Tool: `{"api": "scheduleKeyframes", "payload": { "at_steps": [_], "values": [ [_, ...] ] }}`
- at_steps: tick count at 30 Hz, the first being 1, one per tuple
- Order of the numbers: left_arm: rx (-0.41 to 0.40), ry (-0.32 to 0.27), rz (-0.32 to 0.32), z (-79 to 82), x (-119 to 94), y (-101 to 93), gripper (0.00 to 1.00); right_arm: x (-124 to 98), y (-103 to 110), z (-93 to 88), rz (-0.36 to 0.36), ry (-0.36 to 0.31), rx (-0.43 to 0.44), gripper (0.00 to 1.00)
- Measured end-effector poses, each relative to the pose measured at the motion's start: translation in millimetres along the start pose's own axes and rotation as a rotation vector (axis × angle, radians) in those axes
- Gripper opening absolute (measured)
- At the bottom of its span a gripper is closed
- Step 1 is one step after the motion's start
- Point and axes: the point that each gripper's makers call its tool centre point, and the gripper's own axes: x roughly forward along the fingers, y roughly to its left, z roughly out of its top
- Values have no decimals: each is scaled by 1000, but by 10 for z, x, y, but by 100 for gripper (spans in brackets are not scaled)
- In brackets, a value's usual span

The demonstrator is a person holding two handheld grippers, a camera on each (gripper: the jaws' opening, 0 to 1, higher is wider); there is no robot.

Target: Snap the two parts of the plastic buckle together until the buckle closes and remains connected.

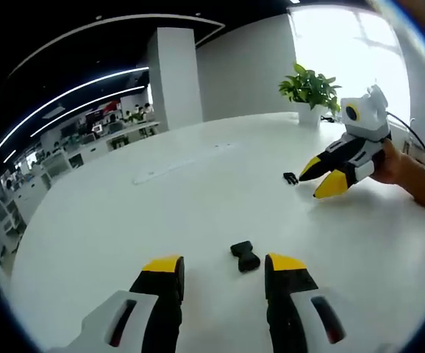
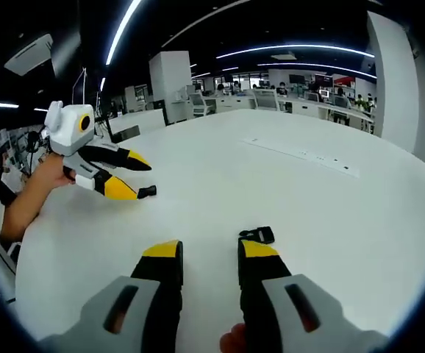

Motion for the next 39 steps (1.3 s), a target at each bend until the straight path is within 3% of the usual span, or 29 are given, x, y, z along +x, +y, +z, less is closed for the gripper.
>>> {"api": "scheduleKeyframes", "payload": {
  "at_steps": [8, 15, 22, 39],
  "values": [
    [1, 11, 3, -19, 15, -4, 45, 42, -60, -83, -25, 36, 16, 29],
    [-3, 12, 6, -23, 18, 9, 45, 78, 88, 39, 36, -30, -25, 33],
    [-1, 17, 4, -39, 31, 5, 45, 24, -125, 73, -41, -49, -43, 37],
    [7, 14, 4, -29, 24, 5, 45, 98, -124, 24, -24, -25, -36, 41]
  ]
}}
